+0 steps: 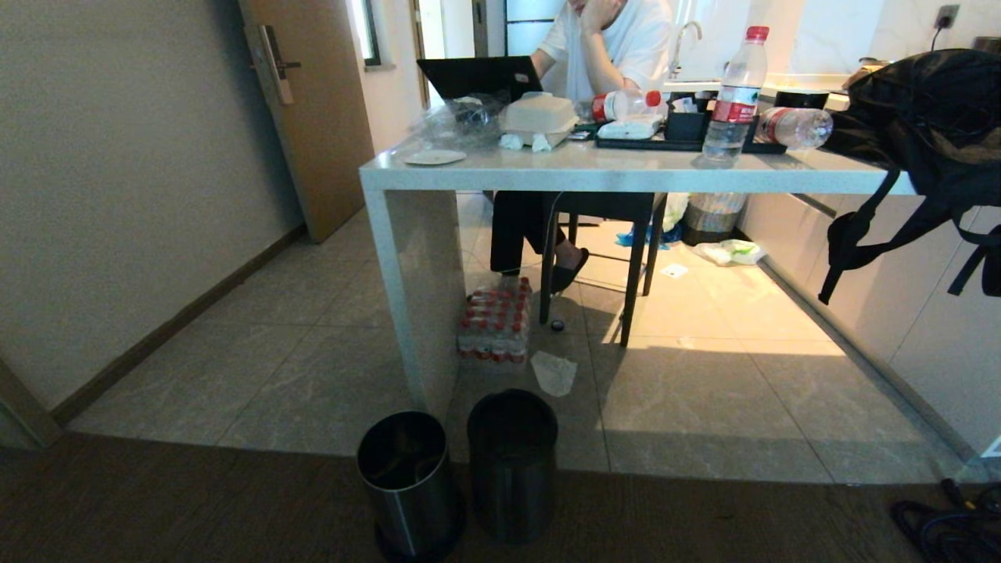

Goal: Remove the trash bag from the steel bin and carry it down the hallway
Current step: Put the trash bag at the door

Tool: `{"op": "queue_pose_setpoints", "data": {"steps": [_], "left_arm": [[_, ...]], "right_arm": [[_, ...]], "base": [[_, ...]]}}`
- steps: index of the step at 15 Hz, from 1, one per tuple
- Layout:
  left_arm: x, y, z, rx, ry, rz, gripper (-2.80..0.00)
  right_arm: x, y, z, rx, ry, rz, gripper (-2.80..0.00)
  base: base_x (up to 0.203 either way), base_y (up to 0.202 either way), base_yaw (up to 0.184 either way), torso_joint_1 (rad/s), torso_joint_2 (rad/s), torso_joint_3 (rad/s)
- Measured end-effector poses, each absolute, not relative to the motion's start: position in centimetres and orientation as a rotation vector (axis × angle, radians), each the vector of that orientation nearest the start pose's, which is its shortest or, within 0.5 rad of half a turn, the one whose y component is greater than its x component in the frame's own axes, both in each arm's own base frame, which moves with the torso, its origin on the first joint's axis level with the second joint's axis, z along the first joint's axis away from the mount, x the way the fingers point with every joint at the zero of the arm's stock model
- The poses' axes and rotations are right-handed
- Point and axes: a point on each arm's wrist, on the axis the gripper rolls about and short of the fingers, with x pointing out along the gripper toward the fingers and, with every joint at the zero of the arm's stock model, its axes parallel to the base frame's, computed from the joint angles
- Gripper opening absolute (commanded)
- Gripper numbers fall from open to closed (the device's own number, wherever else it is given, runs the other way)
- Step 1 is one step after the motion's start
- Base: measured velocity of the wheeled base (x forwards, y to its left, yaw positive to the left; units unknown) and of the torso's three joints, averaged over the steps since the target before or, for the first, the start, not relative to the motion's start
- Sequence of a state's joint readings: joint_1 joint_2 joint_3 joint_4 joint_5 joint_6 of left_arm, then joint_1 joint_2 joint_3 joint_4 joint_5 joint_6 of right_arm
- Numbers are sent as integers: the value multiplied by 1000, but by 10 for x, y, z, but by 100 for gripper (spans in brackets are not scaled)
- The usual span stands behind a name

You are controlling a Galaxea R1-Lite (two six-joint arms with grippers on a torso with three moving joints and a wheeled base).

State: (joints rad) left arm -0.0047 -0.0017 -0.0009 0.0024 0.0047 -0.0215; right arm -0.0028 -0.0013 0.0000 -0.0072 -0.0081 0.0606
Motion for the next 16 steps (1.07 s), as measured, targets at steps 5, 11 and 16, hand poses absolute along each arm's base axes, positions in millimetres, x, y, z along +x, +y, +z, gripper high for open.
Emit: {"op": "queue_pose_setpoints", "data": {"steps": [5,11,16], "left_arm": [[-23,0,75,-28,0,0,-280],[-23,0,75,-26,2,-1,-280],[-23,0,75,-26,2,-2,-280]], "right_arm": [[-23,0,76,61,-9,-10,-280],[-23,0,76,61,-9,-10,-280],[-23,0,76,61,-9,-10,-280]], "base": [[0,0,0,0,0,0],[0,0,0,0,0,0],[0,0,0,0,0,0]]}}
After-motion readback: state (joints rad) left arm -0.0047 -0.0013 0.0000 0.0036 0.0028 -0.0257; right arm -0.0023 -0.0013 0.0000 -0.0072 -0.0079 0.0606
